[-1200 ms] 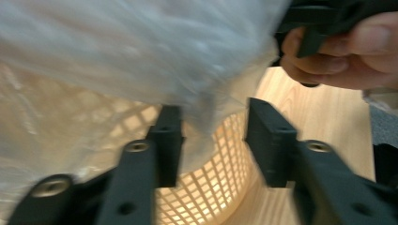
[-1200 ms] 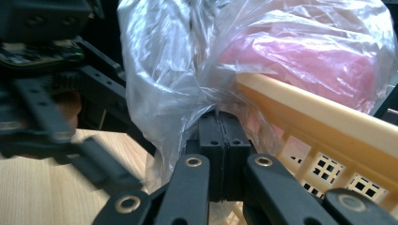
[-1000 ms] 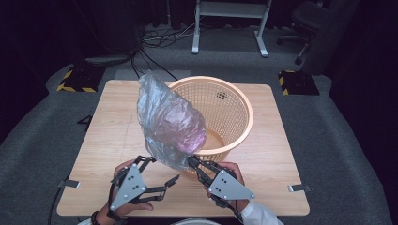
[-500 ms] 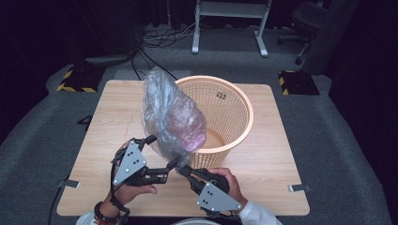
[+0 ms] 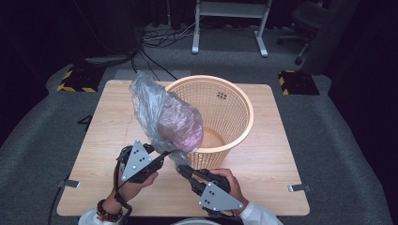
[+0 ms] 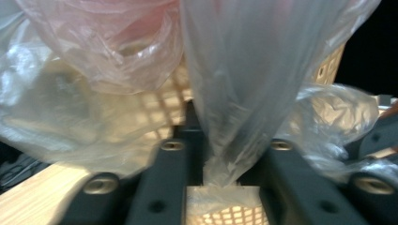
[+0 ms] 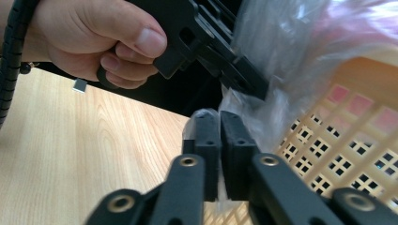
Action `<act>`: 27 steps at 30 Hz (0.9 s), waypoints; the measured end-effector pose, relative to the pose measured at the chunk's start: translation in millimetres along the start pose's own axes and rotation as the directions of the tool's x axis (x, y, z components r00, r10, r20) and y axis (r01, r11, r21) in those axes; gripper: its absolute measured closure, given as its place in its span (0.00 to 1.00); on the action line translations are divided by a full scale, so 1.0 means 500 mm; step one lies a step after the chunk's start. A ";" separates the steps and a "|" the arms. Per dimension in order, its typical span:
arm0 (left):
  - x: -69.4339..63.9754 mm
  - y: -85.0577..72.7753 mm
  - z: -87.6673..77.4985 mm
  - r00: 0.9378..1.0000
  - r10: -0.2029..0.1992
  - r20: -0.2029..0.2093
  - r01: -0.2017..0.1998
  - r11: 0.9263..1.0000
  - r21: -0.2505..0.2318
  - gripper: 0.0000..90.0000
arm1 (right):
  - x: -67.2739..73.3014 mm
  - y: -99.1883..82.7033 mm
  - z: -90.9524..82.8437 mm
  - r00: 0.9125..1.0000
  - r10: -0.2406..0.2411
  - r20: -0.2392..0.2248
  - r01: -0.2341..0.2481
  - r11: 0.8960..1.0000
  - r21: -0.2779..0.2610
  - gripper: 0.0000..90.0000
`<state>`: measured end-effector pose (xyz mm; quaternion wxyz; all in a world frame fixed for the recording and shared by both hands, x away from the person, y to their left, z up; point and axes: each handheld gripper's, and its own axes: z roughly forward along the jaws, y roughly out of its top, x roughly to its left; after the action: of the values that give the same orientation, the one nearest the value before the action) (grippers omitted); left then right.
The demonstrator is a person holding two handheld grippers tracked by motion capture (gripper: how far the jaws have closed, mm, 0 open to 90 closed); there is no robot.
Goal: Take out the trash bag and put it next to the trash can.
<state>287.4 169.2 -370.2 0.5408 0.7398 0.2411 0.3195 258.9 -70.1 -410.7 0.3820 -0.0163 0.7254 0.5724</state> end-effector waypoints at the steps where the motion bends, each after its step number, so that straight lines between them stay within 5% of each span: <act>1: 0.003 -0.002 0.001 1.000 0.003 -0.011 -0.003 1.000 -0.005 0.93 | 0.000 -0.003 -0.003 1.000 0.013 -0.009 -0.013 1.000 0.002 0.94; 8: 0.015 -0.019 -0.002 0.999 0.005 -0.050 -0.009 0.998 -0.069 0.98 | -0.010 -0.031 -0.038 0.997 0.074 -0.008 -0.074 0.997 0.028 0.82; 16: 0.043 -0.037 -0.016 0.993 -0.031 -0.116 0.013 0.988 -0.153 0.98 | -0.037 -0.077 -0.089 0.984 0.176 0.017 -0.177 0.980 0.092 0.70; 23: 0.066 -0.037 -0.027 0.986 -0.026 -0.168 -0.003 0.985 -0.172 0.98 | -0.074 -0.119 -0.156 0.966 0.240 0.093 -0.252 0.956 0.151 0.65; 27: 0.078 -0.033 -0.036 0.982 -0.029 -0.186 -0.005 0.983 -0.183 0.98 | -0.101 -0.150 -0.193 0.942 0.297 0.159 -0.323 0.929 0.179 0.64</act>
<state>300.6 213.3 -373.7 0.5830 0.6522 0.2653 0.4053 277.4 -198.1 -437.8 0.3323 0.1744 0.7470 0.5488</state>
